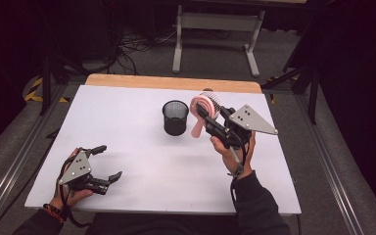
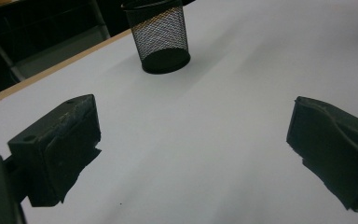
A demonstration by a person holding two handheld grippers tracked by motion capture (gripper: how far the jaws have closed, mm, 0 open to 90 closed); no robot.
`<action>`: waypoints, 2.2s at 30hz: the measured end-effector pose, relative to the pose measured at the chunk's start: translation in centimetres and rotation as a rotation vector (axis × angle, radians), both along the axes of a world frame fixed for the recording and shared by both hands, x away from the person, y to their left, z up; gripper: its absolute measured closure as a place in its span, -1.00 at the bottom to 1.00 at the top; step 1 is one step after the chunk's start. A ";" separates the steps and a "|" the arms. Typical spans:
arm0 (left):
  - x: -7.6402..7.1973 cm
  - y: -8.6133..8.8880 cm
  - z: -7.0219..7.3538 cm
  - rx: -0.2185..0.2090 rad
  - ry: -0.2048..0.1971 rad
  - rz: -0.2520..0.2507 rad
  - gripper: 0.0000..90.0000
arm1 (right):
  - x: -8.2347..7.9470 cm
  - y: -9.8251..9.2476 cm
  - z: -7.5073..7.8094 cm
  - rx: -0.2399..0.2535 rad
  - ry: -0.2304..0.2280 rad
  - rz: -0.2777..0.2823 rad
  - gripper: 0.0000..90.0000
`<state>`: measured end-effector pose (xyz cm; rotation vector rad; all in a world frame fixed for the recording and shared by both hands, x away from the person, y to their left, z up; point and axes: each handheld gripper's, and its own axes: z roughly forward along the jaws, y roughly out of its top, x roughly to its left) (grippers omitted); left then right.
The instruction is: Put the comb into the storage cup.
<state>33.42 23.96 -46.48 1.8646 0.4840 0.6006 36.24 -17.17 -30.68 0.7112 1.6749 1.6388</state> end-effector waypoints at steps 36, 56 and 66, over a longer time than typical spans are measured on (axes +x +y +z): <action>-0.1 -0.1 0.0 -0.024 0.003 -0.018 -0.91 | 3.8 4.3 3.7 -0.025 -0.055 -0.012 0.41; -0.1 -0.1 0.0 -0.033 0.011 -0.034 -0.90 | 6.3 6.6 2.5 -0.023 -0.050 -0.047 0.41; 0.0 -0.1 0.0 -0.028 0.018 -0.046 -0.90 | 7.3 6.9 1.5 -0.012 -0.026 -0.066 0.41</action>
